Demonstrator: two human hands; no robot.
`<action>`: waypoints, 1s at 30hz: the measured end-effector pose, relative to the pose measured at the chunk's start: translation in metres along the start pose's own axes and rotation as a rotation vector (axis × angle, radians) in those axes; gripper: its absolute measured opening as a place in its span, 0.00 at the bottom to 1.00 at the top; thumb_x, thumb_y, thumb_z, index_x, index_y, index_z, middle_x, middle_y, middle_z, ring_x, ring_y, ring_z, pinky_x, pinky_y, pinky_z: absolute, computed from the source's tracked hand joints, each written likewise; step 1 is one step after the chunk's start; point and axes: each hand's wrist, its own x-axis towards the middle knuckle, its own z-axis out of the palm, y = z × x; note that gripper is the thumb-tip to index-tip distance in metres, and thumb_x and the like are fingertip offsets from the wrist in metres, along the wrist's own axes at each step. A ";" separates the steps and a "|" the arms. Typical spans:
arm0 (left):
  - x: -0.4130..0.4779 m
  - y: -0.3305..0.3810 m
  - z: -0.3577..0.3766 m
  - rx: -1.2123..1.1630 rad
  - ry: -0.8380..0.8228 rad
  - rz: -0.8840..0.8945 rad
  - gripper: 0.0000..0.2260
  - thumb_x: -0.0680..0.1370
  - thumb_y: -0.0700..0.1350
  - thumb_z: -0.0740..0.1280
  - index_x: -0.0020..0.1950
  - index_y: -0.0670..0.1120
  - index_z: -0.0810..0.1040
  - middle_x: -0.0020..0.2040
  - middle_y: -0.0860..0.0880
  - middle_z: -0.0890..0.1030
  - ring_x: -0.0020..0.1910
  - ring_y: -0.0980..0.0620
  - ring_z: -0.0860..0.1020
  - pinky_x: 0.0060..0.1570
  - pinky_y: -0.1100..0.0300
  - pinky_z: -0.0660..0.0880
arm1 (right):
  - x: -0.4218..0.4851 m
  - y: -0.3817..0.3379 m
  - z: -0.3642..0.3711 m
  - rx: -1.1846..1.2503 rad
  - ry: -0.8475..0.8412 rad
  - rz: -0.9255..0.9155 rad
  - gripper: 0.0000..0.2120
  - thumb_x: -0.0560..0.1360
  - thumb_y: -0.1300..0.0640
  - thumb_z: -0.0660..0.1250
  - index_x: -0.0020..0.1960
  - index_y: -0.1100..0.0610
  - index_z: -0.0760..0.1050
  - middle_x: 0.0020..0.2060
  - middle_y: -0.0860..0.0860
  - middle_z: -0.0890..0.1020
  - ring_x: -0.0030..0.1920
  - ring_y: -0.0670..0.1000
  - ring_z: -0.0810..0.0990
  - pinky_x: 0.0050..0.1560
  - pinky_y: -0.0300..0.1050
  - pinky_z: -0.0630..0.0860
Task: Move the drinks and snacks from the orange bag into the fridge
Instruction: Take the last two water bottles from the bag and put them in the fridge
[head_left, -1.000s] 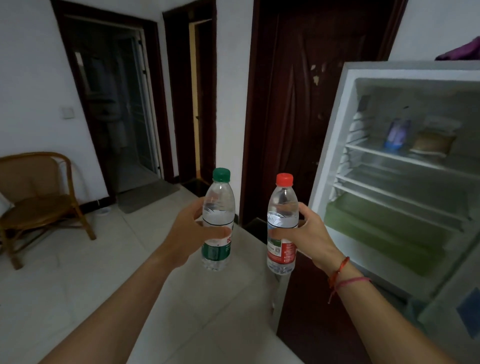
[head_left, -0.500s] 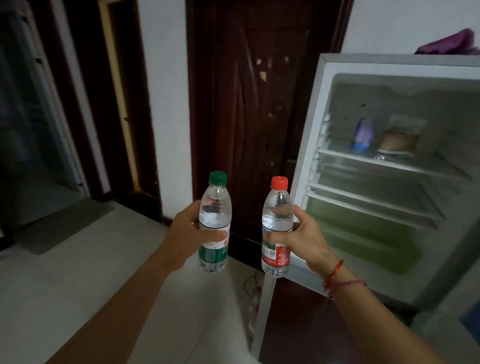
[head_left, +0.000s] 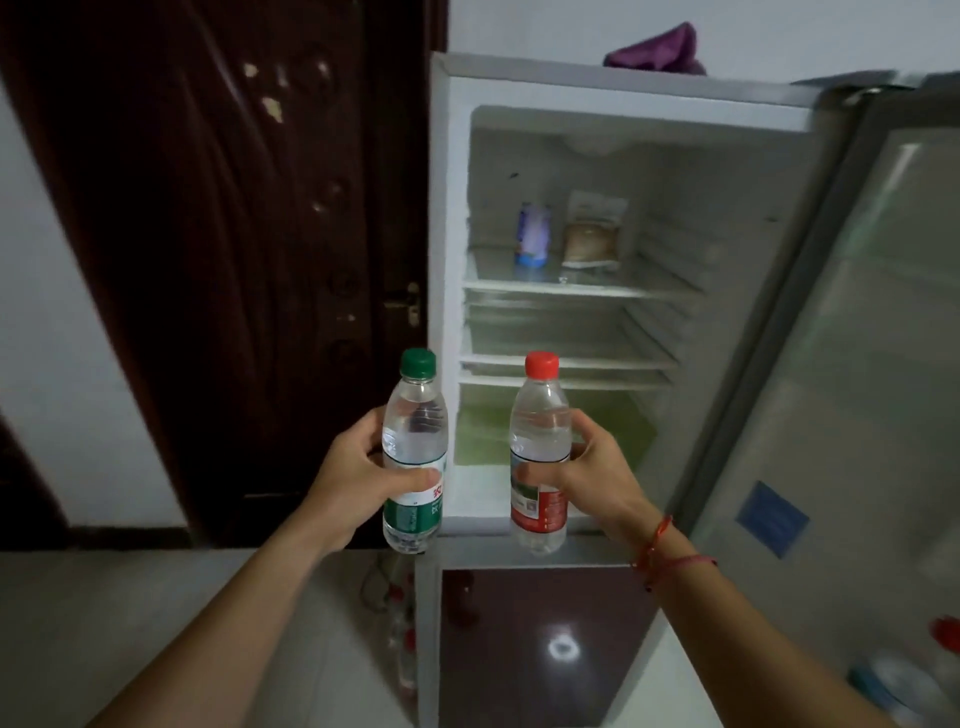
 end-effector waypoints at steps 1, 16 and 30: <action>0.011 -0.003 0.009 -0.010 -0.032 -0.003 0.27 0.65 0.27 0.76 0.58 0.50 0.79 0.51 0.50 0.85 0.50 0.51 0.84 0.48 0.58 0.79 | 0.003 0.005 -0.009 -0.009 0.031 0.006 0.29 0.62 0.64 0.82 0.60 0.50 0.77 0.48 0.49 0.86 0.48 0.50 0.86 0.51 0.48 0.82; 0.124 -0.020 0.169 -0.047 -0.477 -0.011 0.27 0.65 0.29 0.77 0.57 0.53 0.78 0.49 0.51 0.86 0.46 0.56 0.84 0.45 0.60 0.78 | -0.005 0.065 -0.130 -0.075 0.443 0.186 0.29 0.60 0.58 0.83 0.58 0.49 0.78 0.47 0.48 0.87 0.47 0.49 0.87 0.54 0.55 0.83; 0.152 -0.035 0.302 -0.095 -0.947 0.019 0.26 0.64 0.31 0.79 0.58 0.47 0.79 0.49 0.49 0.85 0.48 0.53 0.84 0.41 0.63 0.79 | -0.066 0.082 -0.169 -0.140 0.847 0.370 0.34 0.56 0.50 0.81 0.60 0.48 0.76 0.50 0.49 0.86 0.49 0.50 0.86 0.55 0.54 0.83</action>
